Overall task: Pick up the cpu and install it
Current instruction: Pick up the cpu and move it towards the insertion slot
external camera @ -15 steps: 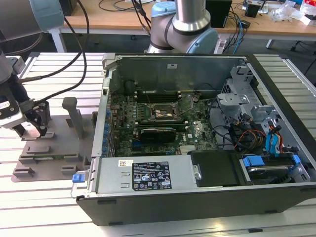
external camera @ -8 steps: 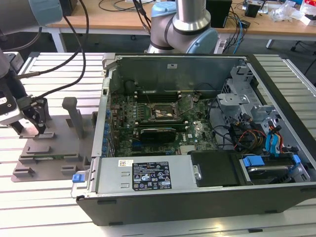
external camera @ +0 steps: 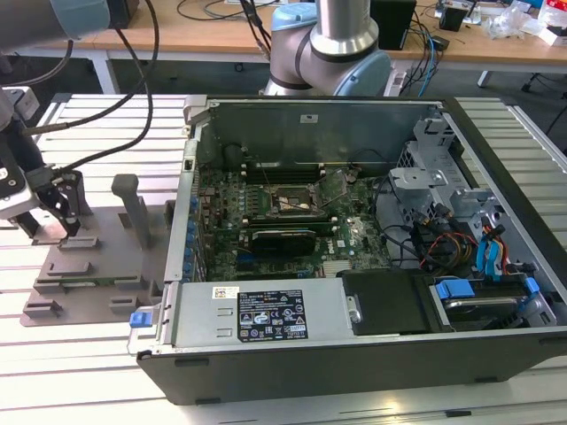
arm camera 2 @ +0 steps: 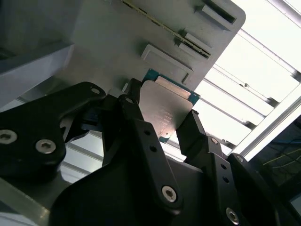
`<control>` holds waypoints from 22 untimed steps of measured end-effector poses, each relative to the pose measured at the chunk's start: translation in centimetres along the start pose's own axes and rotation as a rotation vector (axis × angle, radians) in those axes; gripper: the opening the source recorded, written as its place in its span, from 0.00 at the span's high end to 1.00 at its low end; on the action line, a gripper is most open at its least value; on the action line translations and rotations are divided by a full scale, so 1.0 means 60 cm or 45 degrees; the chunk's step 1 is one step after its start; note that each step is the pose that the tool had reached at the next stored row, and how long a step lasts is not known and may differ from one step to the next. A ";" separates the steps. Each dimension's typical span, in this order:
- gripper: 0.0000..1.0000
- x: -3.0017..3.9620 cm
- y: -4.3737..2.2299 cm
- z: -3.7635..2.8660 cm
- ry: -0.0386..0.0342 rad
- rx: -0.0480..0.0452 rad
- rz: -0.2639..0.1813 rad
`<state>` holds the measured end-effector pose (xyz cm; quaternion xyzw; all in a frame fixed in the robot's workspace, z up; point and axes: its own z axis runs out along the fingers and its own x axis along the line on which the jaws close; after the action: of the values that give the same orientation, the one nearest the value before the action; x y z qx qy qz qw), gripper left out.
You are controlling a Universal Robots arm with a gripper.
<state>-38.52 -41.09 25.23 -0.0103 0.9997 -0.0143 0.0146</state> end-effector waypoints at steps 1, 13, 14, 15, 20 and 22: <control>0.45 0.000 0.000 -0.003 0.0001 0.000 0.000; 0.45 -0.001 -0.001 -0.033 0.0000 0.000 0.000; 0.45 -0.001 -0.001 -0.034 0.0000 0.000 0.000; 0.45 -0.001 -0.001 -0.035 0.0000 0.000 0.000; 0.45 -0.002 -0.002 -0.066 0.0001 0.000 0.000; 0.45 -0.002 -0.002 -0.075 0.0000 0.000 0.000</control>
<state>-38.52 -41.09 29.72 -0.0103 0.9997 -0.0143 0.0146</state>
